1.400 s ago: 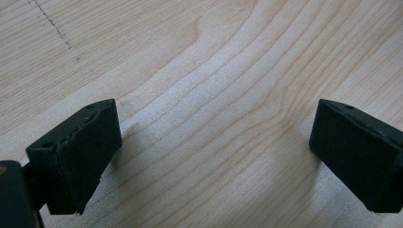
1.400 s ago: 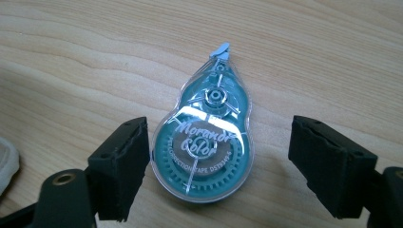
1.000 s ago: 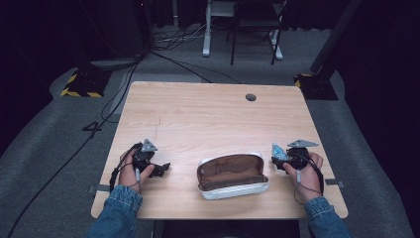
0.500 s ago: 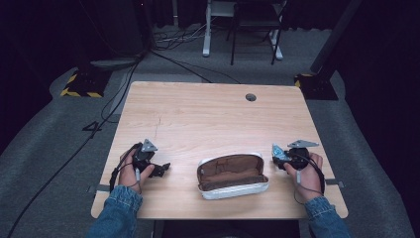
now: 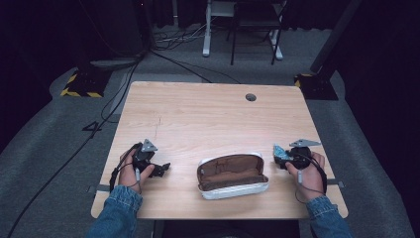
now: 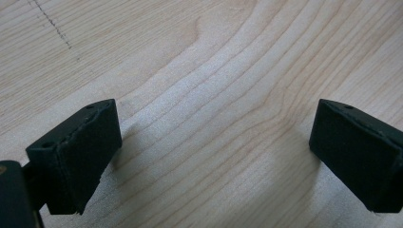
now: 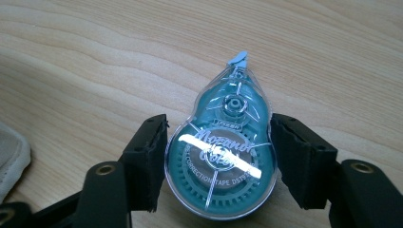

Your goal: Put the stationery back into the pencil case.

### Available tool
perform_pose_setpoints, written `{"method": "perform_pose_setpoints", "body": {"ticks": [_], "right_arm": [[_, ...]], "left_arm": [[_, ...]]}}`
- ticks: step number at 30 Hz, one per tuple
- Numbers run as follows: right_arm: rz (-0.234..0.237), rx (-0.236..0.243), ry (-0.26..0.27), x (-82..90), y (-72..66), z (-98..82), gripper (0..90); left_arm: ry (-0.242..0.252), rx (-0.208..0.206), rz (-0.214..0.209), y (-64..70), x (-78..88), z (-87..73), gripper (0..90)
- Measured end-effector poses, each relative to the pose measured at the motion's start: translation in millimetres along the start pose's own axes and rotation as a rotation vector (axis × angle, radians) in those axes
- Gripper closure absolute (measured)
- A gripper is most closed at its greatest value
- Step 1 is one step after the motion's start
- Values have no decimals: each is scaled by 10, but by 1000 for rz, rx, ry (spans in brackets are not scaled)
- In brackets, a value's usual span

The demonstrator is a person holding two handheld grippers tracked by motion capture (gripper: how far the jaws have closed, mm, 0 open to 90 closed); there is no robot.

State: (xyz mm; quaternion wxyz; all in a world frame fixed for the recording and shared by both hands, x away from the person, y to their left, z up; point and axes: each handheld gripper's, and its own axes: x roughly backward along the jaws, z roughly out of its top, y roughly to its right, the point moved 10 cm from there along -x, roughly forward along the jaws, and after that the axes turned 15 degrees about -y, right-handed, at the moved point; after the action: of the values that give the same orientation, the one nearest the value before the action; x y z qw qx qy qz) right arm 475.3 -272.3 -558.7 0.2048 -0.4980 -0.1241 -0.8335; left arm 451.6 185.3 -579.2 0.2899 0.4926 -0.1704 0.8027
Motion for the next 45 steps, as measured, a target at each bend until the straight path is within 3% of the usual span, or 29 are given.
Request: {"method": "perform_pose_setpoints", "body": {"ticks": [22, 26, 45], "right_arm": [[11, -19, 80, 473, 48, 127, 398], [37, -14, 84, 538, 5, 147, 398], [59, 45, 108, 832, -237, 251, 398]], "left_arm": [[0, 0, 0, 0, 0, 0, 36], [0, 0, 0, 0, 0, 0, 35], [0, 0, 0, 1, 0, 0, 35]]}}
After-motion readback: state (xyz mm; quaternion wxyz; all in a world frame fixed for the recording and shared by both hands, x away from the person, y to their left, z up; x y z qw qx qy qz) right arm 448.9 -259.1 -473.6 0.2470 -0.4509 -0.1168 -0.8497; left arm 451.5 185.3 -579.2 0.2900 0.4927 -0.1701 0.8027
